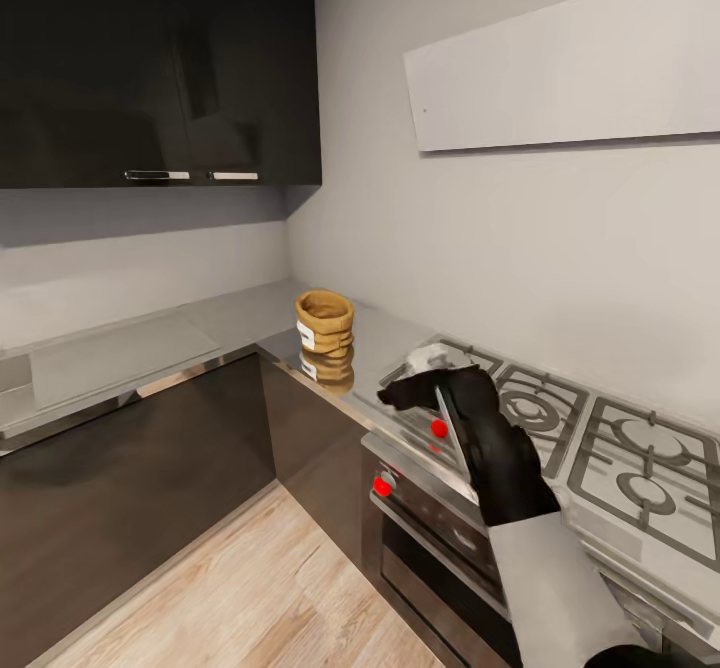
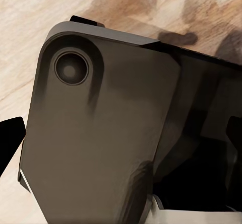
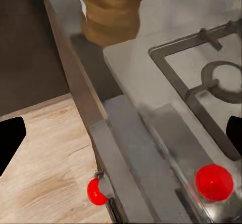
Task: In the kitchen, take the popcorn bag from the countertop, put it into the microwave, and heat it until the popcorn is cooked so the cooked popcorn ends up inside the bag.
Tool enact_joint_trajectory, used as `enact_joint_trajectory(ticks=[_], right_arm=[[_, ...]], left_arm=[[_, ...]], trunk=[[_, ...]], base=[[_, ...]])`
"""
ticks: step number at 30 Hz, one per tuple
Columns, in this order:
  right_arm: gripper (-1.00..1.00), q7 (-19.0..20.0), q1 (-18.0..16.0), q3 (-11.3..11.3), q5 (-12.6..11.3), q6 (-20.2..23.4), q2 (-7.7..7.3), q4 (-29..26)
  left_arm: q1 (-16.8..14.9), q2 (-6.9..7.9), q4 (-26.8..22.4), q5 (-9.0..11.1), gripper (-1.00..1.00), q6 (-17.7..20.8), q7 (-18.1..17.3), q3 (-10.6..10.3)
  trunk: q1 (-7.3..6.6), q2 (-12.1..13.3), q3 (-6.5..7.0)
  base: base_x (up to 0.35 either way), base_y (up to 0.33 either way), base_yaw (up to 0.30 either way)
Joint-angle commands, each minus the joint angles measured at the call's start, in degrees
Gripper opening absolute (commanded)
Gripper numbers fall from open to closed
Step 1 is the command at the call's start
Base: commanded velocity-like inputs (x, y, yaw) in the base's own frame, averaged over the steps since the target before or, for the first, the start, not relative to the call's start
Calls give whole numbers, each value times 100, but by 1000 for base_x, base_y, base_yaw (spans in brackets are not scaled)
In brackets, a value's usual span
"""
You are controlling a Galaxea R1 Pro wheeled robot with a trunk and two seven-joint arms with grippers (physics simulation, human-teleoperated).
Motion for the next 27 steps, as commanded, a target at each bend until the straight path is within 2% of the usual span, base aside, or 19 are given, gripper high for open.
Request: enact_joint_trajectory(ticks=[1, 3, 4, 5, 6, 7, 9, 13, 24, 27], right_arm=[[100, -7, -261, -4, 6, 20, 1, 102], [100, -397, -689, -12, -31, 20, 1, 337], [100, -619, -792, -17, -36, 20, 1, 382], [100, -905, -861, -18, -39, 20, 1, 410], [100, -1448, -933, -24, -35, 20, 1, 410], [100, -1792, -958, -28, -35, 20, 1, 387], [100, -2111, -975, -19, -32, 20, 1, 343], [100, -2248, -983, -14, -42, 20, 1, 203], [100, -2241, -983, -29, -44, 20, 1, 151], [100, -2241, -983, -53, -45, 20, 1, 140]], left_arm=[[0, -1, -2, 25, 100, -14, 0, 1], [-4, -1, -1, 24, 100, -14, 0, 1], [-4, -1, -1, 24, 100, -14, 0, 1], [-2, -1, -1, 24, 100, -14, 0, 1], [-5, -1, -1, 24, 100, -14, 0, 1], [-2, -1, -1, 24, 100, -14, -2, 1], [-1, 1, -1, 24, 100, -14, -6, 1], [-1, 5, -5, 24, 100, -14, -9, 1], [-1, 4, -10, 16, 100, -14, -9, 1], [-2, 8, -10, 24, 100, -6, -43, 9]], trunk=[[0, -4, -7], [0, -4, -7], [0, -4, -7], [0, -4, -7], [0, -4, -7], [0, -4, -7], [0, -4, -7], [0, -4, -7], [0, -4, -7], [0, -4, -7]], base=[[0, 0, 0], [0, 0, 0], [0, 0, 0], [0, 0, 0], [0, 0, 0], [0, 0, 0], [0, 0, 0], [0, 0, 0], [0, 0, 0], [281, 0, 0]])
